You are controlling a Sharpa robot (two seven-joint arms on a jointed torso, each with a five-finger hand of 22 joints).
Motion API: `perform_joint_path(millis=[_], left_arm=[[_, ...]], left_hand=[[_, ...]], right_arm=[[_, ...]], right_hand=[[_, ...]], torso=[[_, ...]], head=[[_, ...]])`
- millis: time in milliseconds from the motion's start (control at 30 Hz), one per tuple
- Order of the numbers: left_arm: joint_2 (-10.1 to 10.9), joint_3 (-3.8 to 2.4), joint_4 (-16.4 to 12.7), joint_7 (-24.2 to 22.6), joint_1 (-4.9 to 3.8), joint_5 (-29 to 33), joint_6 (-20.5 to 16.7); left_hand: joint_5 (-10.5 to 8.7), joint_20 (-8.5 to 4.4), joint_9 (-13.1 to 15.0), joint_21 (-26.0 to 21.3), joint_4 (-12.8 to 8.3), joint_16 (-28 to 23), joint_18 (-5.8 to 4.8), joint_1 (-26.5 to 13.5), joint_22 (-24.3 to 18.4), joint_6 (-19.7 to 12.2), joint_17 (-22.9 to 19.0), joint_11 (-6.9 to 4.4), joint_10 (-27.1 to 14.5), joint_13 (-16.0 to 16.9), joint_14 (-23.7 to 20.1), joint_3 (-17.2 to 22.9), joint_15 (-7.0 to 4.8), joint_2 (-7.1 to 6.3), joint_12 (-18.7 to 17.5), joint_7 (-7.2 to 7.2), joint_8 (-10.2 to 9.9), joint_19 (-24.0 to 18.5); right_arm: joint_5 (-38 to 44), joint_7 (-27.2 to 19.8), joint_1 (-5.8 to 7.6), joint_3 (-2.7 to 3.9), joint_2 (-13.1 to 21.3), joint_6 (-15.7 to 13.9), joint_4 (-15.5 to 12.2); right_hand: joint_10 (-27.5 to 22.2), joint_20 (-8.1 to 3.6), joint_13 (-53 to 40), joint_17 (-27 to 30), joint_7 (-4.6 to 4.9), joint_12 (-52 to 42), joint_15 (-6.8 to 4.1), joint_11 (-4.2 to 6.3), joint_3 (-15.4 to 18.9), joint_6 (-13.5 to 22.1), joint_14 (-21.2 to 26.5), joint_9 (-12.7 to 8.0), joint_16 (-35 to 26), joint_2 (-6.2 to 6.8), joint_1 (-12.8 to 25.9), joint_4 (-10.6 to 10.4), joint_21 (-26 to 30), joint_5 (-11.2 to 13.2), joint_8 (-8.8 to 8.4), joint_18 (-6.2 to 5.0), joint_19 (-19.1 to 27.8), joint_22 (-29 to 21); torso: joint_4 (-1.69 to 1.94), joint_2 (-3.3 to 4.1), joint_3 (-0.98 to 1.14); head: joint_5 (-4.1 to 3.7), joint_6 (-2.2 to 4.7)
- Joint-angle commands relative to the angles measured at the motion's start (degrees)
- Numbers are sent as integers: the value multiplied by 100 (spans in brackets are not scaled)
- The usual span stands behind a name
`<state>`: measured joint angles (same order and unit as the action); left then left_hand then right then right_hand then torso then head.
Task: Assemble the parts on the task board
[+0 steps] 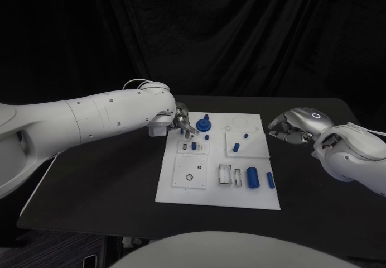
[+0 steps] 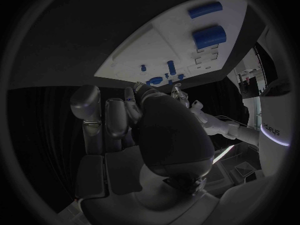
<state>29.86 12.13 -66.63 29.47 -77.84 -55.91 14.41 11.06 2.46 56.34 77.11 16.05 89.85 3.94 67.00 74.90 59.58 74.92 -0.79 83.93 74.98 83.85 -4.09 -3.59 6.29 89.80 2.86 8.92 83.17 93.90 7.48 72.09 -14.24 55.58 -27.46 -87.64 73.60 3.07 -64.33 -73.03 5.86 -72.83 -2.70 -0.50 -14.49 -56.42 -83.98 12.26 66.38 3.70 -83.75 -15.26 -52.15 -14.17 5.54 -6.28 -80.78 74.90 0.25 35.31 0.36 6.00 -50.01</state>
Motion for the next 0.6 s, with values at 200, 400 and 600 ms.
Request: perform_joint_path(millis=[200, 400, 600], left_arm=[[-65, -5, 45, 32, 52, -34, 109], [-94, -5, 77, 39, 96, -34, 147], [-98, -5, 66, 36, 131, -34, 152]], left_hand=[[138, -3, -25, -27, -60, 15, -80, -11, 1094, 1, 1508, -45, 607, 1502, 615, 9, -46, 7, 20, -13, -24, 22], [196, -5, -36, -53, -91, 15, -74, 14, 1086, 0, 1508, -47, 607, 1502, 615, 36, -47, 17, 20, -15, -27, 9], [225, -6, -41, -90, -104, 15, -65, 25, 1075, 3, 1508, -48, 607, 1502, 615, 53, -48, 27, 20, -17, -27, -10]], right_arm=[[22, -33, -12, 3, -10, -80, -4], [22, -28, -12, 3, -31, -61, 13], [22, -8, -12, 3, -44, -32, 24]], right_hand=[[33, -2, 5, -1, -2, -21, -45, -12, -8, -68, -92, -2, 7, 52, -14, -38, -5, -57, 22, 1, -38, 649], [36, -3, 3, 0, -3, -22, -46, -11, -15, -73, -93, -2, 7, 52, -26, -32, -2, -70, 23, 1, -39, 649], [37, -3, 2, 1, -4, -23, -46, -12, -19, -76, -93, -2, 5, 52, -32, -28, -4, -77, 24, 1, -41, 650]], torso=[[-8, 0, 1], [-10, -8, 2], [1, -9, 2]], head=[[-7, 1], [-2, 1], [-24, 1]])
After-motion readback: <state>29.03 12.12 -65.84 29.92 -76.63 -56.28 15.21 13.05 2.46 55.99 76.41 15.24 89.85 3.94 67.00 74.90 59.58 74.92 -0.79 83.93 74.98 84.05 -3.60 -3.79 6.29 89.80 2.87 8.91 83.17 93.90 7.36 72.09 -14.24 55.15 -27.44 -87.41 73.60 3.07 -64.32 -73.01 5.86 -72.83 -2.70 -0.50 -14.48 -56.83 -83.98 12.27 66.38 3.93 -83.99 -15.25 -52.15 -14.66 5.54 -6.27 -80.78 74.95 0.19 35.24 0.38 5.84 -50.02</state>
